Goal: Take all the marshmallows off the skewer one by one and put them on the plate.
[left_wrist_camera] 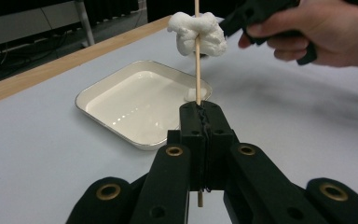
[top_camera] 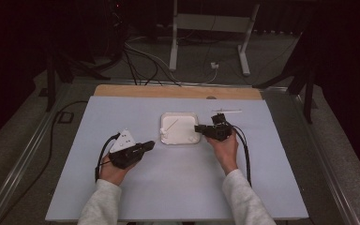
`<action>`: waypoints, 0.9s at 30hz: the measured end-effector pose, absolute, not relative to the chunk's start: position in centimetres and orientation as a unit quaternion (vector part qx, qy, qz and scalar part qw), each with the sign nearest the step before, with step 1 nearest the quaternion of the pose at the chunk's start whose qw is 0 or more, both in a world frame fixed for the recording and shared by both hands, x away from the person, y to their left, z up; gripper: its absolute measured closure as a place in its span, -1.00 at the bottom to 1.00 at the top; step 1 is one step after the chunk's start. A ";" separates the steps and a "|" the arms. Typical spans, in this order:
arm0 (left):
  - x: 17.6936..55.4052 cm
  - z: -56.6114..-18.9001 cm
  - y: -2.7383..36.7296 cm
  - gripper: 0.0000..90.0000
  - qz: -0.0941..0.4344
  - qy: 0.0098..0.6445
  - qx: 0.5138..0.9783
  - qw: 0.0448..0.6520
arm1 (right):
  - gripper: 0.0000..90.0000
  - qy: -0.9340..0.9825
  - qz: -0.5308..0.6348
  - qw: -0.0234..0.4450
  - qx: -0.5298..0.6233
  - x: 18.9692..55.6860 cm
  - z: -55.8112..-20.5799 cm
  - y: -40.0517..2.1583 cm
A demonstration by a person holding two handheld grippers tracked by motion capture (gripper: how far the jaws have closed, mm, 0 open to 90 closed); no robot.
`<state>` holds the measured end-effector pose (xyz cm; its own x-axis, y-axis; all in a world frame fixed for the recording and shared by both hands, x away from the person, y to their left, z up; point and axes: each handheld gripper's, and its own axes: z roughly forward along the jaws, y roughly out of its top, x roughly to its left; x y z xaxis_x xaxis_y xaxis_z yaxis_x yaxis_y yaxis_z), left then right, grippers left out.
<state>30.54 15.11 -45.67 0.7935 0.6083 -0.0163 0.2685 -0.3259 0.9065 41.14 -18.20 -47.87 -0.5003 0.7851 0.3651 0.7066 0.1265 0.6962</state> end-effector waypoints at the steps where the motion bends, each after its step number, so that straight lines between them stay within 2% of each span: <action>1: 30.5 -45.7 15.1 1.00 0.166 0.275 0.797 0.512 | 0.74 0.751 0.428 0.046 0.501 41.2 -48.2 -18.1; 5: 30.6 -45.7 15.1 1.00 0.166 0.276 0.796 0.512 | 0.68 0.752 0.412 0.052 0.512 41.5 -49.1 -17.8; 13: 30.5 -45.6 15.1 1.00 0.166 0.275 0.794 0.515 | 0.09 0.758 0.386 0.068 0.521 41.5 -49.6 -17.2; 14: 30.5 -45.6 15.1 1.00 0.167 0.276 0.794 0.515 | -0.03 0.757 0.389 0.063 0.520 41.4 -49.5 -17.3; 15: 30.5 -45.5 15.2 1.00 0.168 0.276 0.794 0.515 | -0.03 0.757 0.389 0.063 0.520 41.4 -49.5 -17.3; 21: 30.5 -45.5 15.2 1.00 0.169 0.279 0.792 0.516 | -0.42 0.747 0.428 0.058 0.505 40.7 -48.2 -17.3; 27: 30.5 -45.6 15.0 1.00 0.168 0.279 0.792 0.516 | -0.62 0.735 0.469 0.034 0.489 39.9 -46.7 -17.8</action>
